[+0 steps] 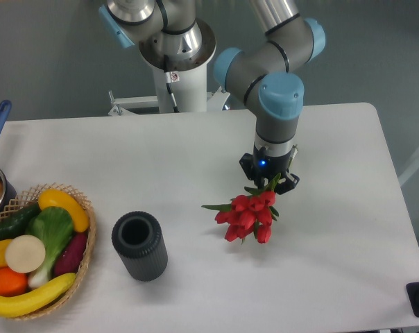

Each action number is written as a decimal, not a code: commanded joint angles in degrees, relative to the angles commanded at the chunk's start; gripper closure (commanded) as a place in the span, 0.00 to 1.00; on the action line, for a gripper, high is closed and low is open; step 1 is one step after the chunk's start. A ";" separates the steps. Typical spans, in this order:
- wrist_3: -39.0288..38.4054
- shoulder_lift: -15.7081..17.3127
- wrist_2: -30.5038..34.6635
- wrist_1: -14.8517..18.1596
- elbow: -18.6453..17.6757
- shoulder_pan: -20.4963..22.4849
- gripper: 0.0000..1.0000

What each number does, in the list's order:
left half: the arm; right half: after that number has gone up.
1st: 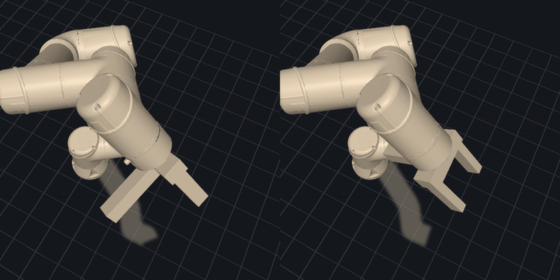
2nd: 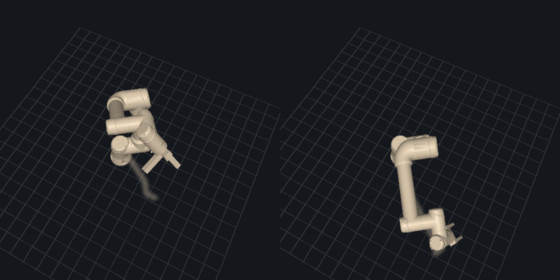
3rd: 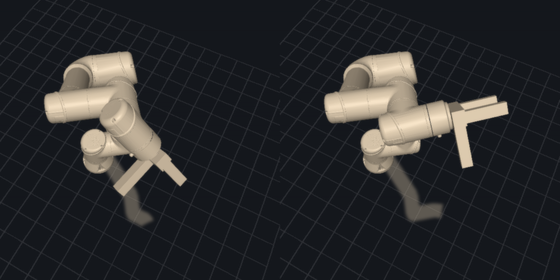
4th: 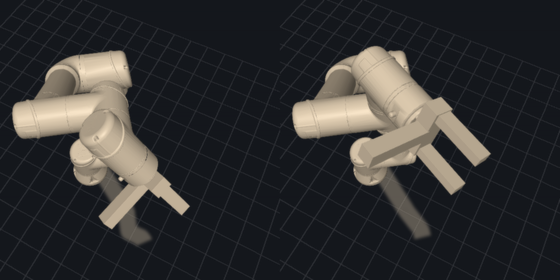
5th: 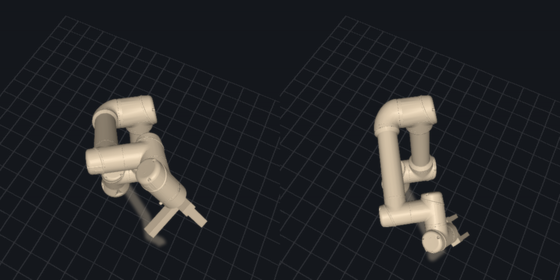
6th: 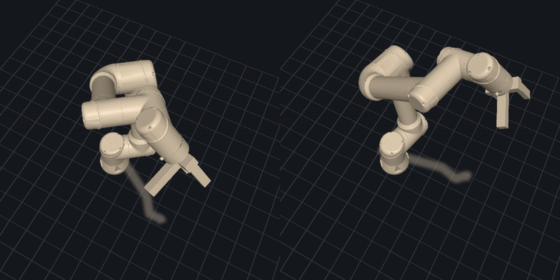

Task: Place the flowers on the table
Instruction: 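Lower the held tulips down onto the table surface, then open the gripper to release the tulip stems, then raise the open gripper up and away from the tulips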

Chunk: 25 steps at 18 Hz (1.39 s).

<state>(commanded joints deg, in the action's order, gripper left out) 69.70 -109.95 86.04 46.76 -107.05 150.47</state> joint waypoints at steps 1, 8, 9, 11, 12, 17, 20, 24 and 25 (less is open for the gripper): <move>0.00 -0.18 0.35 0.00 0.35 -0.09 0.69; 0.00 -1.50 0.70 -0.17 0.88 -0.88 0.59; 0.00 -1.50 0.62 -0.35 1.14 -0.88 0.50; 0.00 -1.67 0.70 -0.18 1.67 -0.88 0.50; 0.00 -1.68 0.70 -0.26 1.67 -0.88 0.49; 0.00 -1.15 0.35 -0.44 1.94 -0.62 0.30; -0.09 -0.10 0.35 -0.44 2.98 -0.27 0.00; 0.00 1.84 0.79 1.92 7.46 2.18 0.00; 0.17 2.54 0.70 3.59 8.78 2.71 0.00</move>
<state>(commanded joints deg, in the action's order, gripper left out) 69.87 -107.41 86.75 50.34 -98.28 153.19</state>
